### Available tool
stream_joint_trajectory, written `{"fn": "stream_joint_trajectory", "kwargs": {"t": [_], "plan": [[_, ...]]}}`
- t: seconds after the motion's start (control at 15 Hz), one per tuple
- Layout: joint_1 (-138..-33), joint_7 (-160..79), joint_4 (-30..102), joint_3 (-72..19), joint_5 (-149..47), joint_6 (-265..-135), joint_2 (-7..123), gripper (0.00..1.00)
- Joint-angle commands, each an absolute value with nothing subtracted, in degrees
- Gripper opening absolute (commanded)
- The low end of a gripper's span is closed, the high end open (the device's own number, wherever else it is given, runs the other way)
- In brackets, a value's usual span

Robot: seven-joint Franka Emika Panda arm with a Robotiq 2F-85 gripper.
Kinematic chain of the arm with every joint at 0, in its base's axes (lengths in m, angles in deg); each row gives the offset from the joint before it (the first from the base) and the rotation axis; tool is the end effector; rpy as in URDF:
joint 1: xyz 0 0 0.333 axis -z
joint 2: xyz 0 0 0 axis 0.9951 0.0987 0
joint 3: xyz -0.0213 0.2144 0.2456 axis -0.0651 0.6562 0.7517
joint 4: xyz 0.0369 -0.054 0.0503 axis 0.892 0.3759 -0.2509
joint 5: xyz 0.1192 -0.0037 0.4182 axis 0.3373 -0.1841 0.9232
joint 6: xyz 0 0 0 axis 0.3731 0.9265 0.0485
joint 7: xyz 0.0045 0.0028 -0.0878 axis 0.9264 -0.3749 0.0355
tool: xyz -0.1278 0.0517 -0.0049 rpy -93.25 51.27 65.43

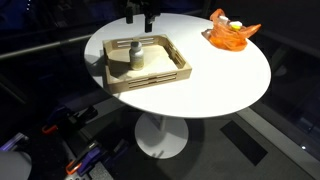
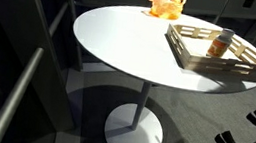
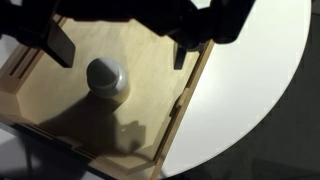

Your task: Put the white lid on the white bottle

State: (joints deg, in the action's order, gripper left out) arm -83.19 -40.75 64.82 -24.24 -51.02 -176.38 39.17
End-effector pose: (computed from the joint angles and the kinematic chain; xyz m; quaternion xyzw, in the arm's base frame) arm 0.5491 -0.0342 0.3764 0.9954 -0.0573 -0.0731 0.0243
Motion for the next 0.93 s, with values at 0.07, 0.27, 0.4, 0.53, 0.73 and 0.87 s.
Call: {"fn": "stream_joint_trajectory", "kwargs": {"t": [0.07, 0.27, 0.4, 0.53, 0.73, 0.87], "plan": [[-82.48, -36.53, 60.10, -24.69, -51.07, -172.38, 38.75, 1.00], [-82.53, -35.57, 58.73, -24.66, -51.23, -171.51, 38.82, 1.00], [-82.67, -35.41, 58.80, -24.52, -51.52, -171.65, 38.81, 1.00], [-82.69, -36.92, 59.83, -24.48, -51.01, -173.21, 39.11, 1.00], [-82.69, -36.92, 59.93, -24.48, -51.01, -173.23, 39.33, 1.00], [-82.69, -36.93, 59.93, -24.48, -51.01, -173.23, 39.35, 1.00]]}}
